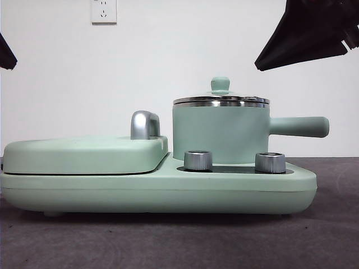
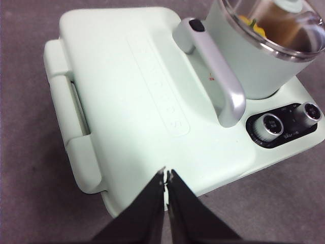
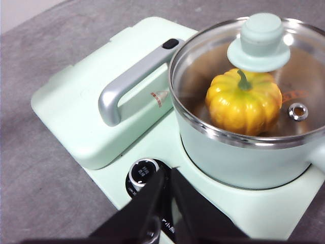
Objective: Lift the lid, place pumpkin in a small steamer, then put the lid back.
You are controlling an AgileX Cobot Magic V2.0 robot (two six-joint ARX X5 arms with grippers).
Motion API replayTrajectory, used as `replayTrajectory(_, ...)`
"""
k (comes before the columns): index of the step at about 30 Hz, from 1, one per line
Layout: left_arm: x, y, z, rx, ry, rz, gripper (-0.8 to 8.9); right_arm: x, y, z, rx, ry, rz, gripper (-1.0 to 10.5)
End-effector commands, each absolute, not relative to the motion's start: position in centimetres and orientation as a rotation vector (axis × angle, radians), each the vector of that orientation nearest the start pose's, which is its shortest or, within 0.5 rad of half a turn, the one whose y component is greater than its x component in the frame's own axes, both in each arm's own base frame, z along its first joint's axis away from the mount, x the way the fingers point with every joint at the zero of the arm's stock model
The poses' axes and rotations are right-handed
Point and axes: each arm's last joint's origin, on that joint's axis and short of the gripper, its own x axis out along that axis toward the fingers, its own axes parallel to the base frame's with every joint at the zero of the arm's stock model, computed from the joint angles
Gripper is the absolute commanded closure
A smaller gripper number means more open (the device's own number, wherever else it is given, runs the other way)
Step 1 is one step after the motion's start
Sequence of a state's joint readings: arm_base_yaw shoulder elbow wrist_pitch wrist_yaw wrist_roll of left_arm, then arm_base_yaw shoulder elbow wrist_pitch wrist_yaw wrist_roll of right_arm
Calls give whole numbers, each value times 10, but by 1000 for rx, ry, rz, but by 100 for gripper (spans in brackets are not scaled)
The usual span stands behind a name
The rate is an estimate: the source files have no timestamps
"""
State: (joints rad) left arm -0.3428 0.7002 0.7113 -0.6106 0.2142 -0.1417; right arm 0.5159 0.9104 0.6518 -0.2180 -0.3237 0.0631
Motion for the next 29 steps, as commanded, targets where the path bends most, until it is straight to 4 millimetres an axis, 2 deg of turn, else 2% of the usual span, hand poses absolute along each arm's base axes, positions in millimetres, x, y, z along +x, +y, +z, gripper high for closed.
replayTrajectory(1,132,-54,284,-79,631,-510,807,166,106,270,21,491,820,927)
replayTrajectory(9,132,-54,284,-79,629,-509,807,166,106,270,21,491,820,927)
replayTrajectory(13,124,-45,283,-4,549,-473,806,166,106,270,21,491,820,927)
replayTrajectory(15,121,-37,274,-9,487,-403,806,166,106,270,21,491,820,927)
replayTrajectory(24,101,-12,210,-57,186,-203,806,166,106,270,21,490,820,927)
replayTrajectory(29,95,-6,186,-90,127,-119,807,166,106,270,18,486,809,927)
